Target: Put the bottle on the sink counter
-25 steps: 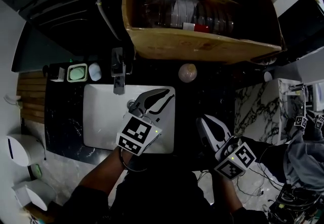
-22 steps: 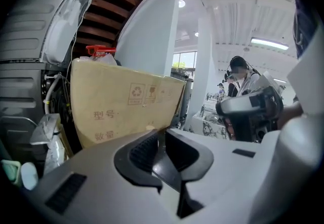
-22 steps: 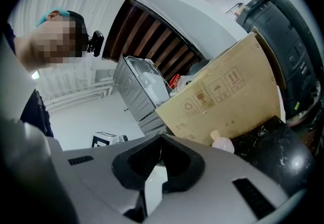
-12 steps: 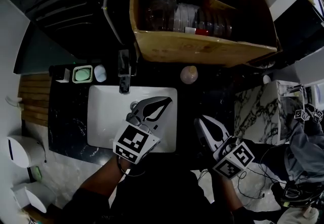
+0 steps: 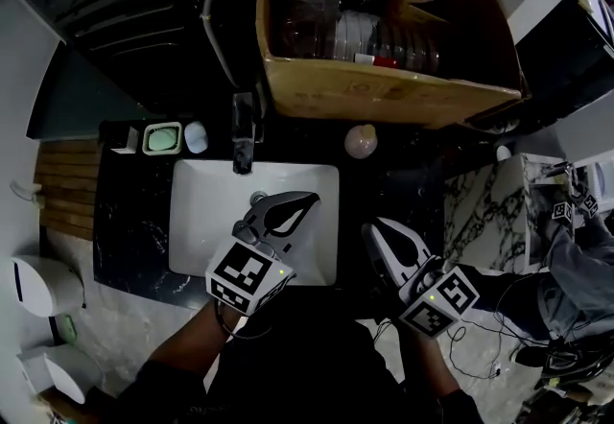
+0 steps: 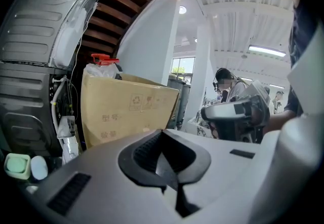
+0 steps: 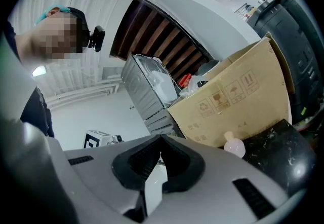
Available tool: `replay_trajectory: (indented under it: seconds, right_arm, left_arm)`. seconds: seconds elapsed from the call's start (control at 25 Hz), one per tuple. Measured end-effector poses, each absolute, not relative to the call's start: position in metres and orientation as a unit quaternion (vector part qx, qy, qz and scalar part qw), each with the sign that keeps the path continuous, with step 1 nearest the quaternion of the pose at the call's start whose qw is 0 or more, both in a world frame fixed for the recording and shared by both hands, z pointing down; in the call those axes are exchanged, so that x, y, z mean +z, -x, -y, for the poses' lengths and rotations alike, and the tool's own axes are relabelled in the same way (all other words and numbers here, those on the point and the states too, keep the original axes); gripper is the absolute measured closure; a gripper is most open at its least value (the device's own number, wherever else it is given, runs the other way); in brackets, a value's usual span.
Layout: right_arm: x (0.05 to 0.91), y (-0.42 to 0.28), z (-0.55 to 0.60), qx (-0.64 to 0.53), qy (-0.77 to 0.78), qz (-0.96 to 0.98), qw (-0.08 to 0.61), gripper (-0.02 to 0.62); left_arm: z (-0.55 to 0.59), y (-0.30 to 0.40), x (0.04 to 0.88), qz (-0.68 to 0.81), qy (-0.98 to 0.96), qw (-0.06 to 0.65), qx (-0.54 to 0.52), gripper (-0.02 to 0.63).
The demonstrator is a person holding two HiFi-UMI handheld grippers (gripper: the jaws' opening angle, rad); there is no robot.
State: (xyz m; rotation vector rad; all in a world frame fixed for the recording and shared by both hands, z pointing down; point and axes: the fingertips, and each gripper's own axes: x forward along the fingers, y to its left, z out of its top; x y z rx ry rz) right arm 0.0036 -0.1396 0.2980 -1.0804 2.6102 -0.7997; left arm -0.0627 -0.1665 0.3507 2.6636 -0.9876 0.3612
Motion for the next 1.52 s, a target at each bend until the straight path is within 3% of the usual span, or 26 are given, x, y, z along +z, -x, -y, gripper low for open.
replay_trajectory:
  seconds: [0.24,0.72,1.52]
  right_arm:
    - [0.306,-0.002,0.133,-0.256,0.367,-0.891,0.074,0.569]
    - [0.291,0.002,0.133,-0.266,0.370,-0.884,0.098,0.569]
    - [0.305,-0.003,0.128,-0.253,0.368,-0.893,0.061,0.569]
  left_arm:
    - [0.159,0.064,0.345,0.337,-0.924,0.132,0.121,0.598]
    - [0.152,0.059,0.337,0.331,-0.926,0.131,0.123,0.598]
    - [0.155,0.058,0.331,0.335,-0.927,0.105,0.132,0.598]
